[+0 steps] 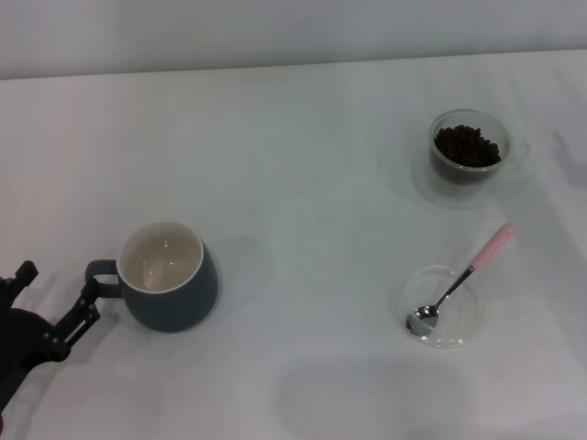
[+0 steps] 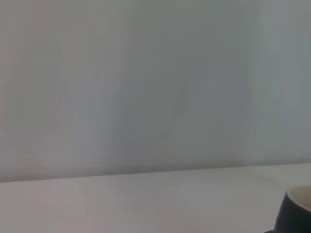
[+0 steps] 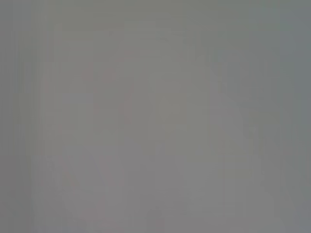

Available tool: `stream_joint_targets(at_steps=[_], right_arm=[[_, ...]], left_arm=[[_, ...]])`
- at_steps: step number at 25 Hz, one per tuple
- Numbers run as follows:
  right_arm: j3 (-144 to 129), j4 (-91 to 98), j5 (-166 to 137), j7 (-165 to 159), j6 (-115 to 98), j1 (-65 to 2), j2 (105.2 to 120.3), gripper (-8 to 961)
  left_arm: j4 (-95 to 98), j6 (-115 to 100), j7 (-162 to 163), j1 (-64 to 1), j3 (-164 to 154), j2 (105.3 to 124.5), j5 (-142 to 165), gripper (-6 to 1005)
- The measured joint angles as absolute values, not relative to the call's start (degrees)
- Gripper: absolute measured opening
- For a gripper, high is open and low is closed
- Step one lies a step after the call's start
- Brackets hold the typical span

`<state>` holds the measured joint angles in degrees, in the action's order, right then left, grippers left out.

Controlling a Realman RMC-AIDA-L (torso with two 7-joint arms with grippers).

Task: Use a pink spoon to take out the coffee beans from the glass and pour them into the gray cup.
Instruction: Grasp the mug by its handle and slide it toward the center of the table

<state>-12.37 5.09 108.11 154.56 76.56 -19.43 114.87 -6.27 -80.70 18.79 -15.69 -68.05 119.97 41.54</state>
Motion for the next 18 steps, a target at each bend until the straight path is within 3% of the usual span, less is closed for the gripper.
stream_joint_targets(at_steps=[18], right_arm=[[-12.52, 5.09, 108.25, 154.36, 76.33, -19.43, 114.87, 767]], left_arm=[[-6.32, -76.7, 19.2, -19.24, -67.95, 120.07, 41.75, 890]])
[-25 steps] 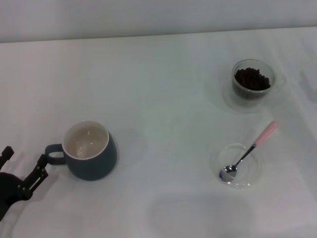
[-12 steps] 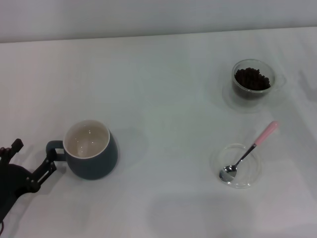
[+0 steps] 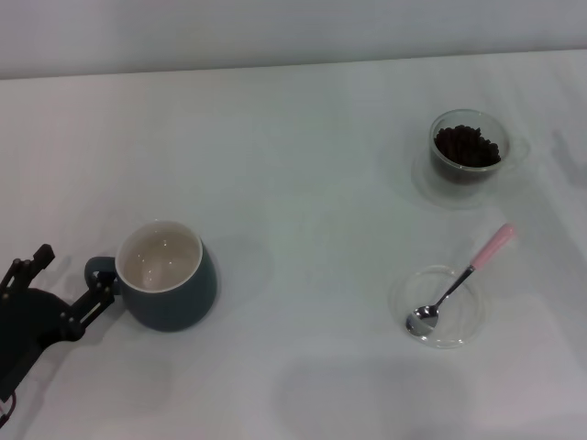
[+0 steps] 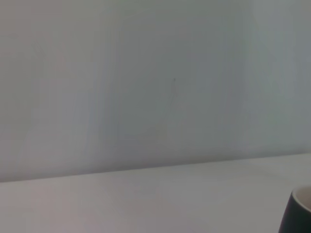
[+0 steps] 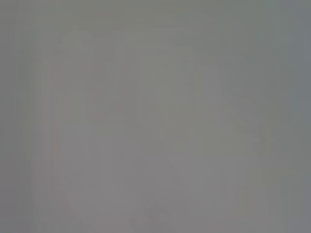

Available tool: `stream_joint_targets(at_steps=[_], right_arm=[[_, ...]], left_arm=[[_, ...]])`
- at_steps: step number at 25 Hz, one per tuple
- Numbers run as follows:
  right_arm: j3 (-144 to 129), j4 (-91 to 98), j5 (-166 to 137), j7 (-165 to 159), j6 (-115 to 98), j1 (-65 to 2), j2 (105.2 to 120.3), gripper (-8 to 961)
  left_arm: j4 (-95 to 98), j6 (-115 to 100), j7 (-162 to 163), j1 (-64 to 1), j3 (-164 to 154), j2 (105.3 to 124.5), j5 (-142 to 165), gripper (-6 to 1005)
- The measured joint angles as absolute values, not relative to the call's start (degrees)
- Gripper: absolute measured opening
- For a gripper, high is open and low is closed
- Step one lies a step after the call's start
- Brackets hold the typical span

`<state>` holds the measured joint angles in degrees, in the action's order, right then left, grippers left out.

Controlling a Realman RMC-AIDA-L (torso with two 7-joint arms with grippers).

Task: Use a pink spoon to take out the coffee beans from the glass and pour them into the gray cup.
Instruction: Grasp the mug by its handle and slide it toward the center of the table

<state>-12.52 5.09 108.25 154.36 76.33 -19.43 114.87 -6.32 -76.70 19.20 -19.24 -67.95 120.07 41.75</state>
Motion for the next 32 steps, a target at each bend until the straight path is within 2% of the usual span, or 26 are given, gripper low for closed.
stream_joint_targets(at_steps=[11, 17, 22, 31, 32], right_arm=[[-12.06, 4.74, 108.34, 154.5, 76.3, -19.42, 114.87, 766], [-11.98, 4.74, 108.42, 154.81, 76.17, -19.42, 114.87, 766], [-11.96, 4.78, 108.55, 154.84, 76.02, -19.43, 114.86, 766], [-11.94, 4.79, 108.55, 154.81, 75.6, -19.83, 114.86, 767], [-11.92, 4.79, 108.55, 154.79, 75.59, -19.84, 114.86, 767]], left_arm=[[-6.33, -76.38, 19.06, -19.33, -68.03, 120.05, 42.78, 859], [-6.33, -76.37, 18.86, -19.2, -68.03, 120.12, 43.0, 620], [-6.33, -76.37, 18.84, -19.25, -68.03, 120.22, 43.02, 373], [-6.17, -76.44, 19.19, -20.75, -68.03, 120.24, 43.02, 158], [-6.14, -76.45, 19.2, -20.84, -68.03, 120.24, 43.02, 158]])
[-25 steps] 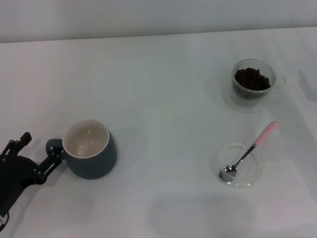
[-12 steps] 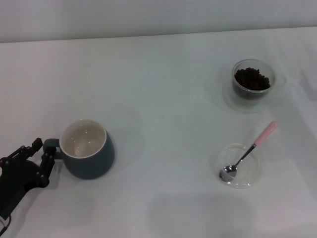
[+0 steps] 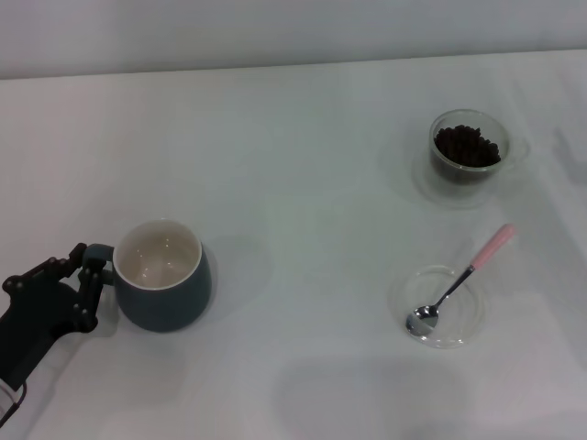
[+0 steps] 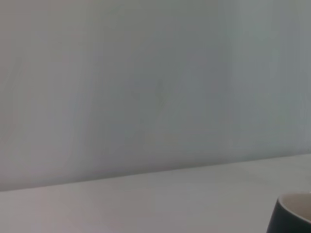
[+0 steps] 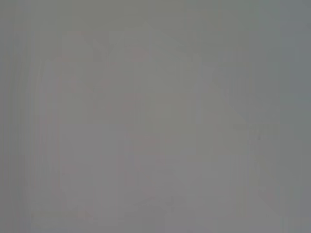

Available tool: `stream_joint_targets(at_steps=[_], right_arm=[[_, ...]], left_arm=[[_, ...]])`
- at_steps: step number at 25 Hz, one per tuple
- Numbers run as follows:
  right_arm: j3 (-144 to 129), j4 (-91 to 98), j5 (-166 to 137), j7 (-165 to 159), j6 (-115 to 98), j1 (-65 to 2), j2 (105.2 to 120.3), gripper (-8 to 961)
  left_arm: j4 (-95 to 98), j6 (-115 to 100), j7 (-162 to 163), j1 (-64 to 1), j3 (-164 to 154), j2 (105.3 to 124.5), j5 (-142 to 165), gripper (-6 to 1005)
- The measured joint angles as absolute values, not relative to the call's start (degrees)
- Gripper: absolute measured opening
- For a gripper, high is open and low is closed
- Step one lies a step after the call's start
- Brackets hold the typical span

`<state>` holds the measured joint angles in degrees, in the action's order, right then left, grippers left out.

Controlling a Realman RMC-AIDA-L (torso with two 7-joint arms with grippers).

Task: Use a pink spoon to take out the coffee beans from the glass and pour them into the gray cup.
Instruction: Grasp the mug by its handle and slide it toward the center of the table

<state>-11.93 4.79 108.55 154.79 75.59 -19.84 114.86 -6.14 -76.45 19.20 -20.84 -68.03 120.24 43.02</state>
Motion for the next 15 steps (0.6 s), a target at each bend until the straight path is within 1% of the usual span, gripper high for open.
stream_joint_targets(at_steps=[10, 15], right_arm=[[-11.86, 5.3, 108.6, 154.37, 75.7, -20.05, 114.86, 766], [-11.86, 5.97, 108.86, 154.28, 75.91, -20.37, 114.86, 767]], left_arm=[[-6.11, -75.9, 19.23, -23.06, -68.03, 120.23, 43.69, 159], [-6.06, -74.21, 20.42, -25.73, -68.02, 120.11, 46.23, 158]])
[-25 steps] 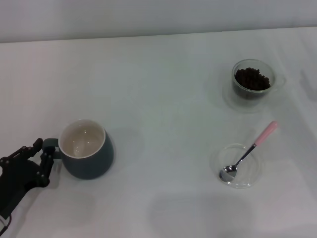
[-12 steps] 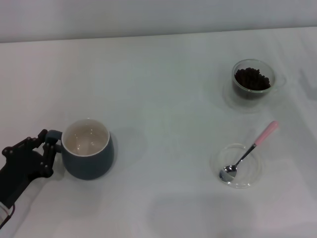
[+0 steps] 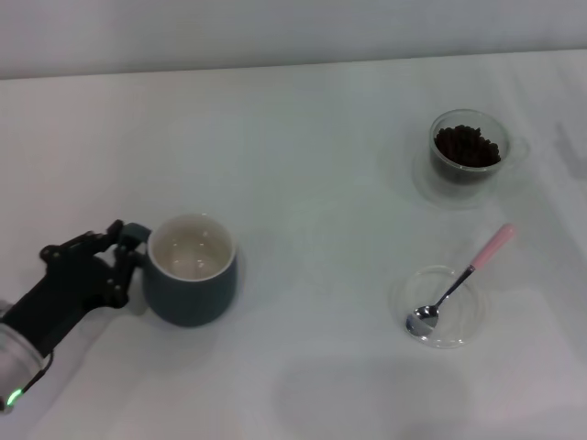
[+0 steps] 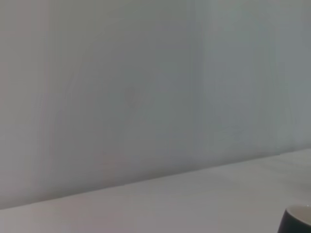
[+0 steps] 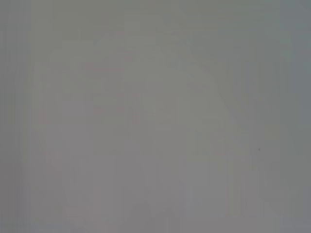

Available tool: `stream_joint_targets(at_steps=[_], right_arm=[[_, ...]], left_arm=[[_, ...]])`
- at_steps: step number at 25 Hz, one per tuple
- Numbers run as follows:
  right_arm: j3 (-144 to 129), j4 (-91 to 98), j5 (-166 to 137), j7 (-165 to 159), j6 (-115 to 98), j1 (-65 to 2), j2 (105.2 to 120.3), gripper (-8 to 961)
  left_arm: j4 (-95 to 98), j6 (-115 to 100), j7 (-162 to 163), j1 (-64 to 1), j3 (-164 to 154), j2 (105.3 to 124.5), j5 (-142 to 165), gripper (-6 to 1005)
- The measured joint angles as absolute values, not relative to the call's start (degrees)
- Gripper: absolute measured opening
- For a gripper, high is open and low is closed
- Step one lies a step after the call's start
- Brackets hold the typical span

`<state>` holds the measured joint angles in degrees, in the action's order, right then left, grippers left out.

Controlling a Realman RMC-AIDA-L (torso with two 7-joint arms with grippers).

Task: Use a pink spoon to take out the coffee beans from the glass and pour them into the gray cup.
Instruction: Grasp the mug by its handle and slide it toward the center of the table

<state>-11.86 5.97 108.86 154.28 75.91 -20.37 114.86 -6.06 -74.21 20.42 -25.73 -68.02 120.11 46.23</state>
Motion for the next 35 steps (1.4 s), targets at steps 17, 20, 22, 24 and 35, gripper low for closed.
stream_joint_targets(at_steps=[17, 20, 22, 24, 35], right_arm=[[-11.86, 5.98, 108.9, 154.26, 75.6, -20.76, 114.86, 766], [-11.86, 5.98, 108.9, 154.26, 75.7, -20.82, 114.86, 766], [-11.86, 5.95, 108.9, 154.26, 75.77, -20.8, 114.86, 767], [-11.86, 5.72, 108.89, 154.26, 75.83, -20.74, 114.86, 767], [-12.02, 5.34, 108.85, 154.08, 76.01, -20.6, 114.86, 767]], left_arm=[[-5.57, -67.53, 29.34, -36.33, -68.11, 120.28, 59.91, 153], [-5.52, -67.45, 30.37, -37.11, -68.11, 120.28, 61.57, 152], [-5.47, -67.38, 31.19, -37.59, -68.11, 120.23, 62.82, 151], [-5.42, -67.25, 31.67, -38.12, -68.11, 120.17, 63.83, 150], [-4.12, -65.77, 32.75, -38.57, -68.21, 120.15, 66.46, 147]])
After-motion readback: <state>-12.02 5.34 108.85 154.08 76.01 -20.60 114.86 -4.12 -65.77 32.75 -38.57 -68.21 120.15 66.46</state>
